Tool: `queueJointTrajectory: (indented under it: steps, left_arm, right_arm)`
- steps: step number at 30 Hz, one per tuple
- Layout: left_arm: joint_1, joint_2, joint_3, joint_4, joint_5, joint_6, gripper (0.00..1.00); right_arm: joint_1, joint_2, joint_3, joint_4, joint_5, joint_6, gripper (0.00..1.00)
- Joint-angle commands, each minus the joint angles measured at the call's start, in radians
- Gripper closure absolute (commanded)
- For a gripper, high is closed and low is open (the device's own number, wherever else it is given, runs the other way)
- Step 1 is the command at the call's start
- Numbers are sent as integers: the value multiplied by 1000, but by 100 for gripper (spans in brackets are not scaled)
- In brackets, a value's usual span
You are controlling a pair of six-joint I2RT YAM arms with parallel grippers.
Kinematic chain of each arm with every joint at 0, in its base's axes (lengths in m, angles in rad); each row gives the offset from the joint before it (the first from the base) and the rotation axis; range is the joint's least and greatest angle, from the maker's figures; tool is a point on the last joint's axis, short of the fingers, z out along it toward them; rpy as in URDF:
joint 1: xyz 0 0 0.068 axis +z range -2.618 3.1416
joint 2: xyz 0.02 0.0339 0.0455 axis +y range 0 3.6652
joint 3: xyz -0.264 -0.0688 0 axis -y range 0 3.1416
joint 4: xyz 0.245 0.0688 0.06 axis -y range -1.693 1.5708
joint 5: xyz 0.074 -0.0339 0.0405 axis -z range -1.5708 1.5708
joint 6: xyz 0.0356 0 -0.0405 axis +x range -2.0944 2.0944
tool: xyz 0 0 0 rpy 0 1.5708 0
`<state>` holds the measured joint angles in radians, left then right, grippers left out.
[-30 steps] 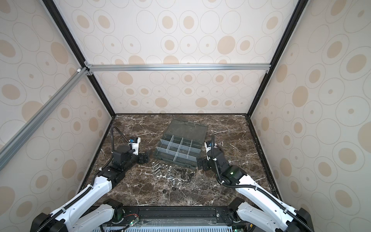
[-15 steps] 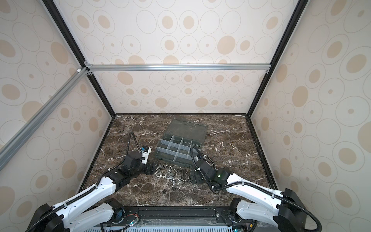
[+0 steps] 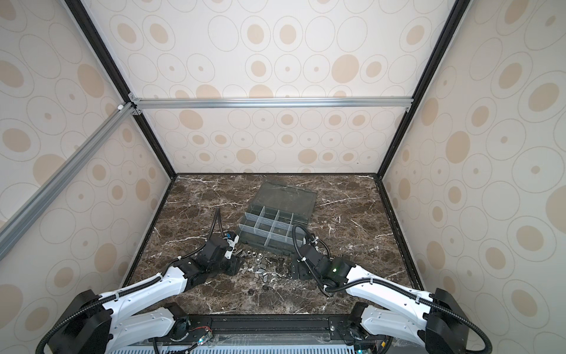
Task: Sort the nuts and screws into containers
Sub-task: 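Move the left gripper over the silver bolts while the right gripper approaches the black parts, then lower the left gripper and close it on a silver bolt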
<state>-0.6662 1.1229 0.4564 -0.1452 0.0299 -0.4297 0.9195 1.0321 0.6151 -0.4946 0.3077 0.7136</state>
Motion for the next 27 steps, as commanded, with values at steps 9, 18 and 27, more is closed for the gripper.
queueJointTrajectory:
  steps: [9,18,27]
  left_arm:
    - [-57,83,49,-43,-104,-1,50]
    - [-97,167,103,-81,-143,25,57]
    - [-141,238,162,-129,-172,45,62]
  right_arm:
    - [8,-42,-14,-42,62,77,0]
    - [9,-23,0,-51,47,83,0]
    - [8,-4,10,-48,43,98,0]
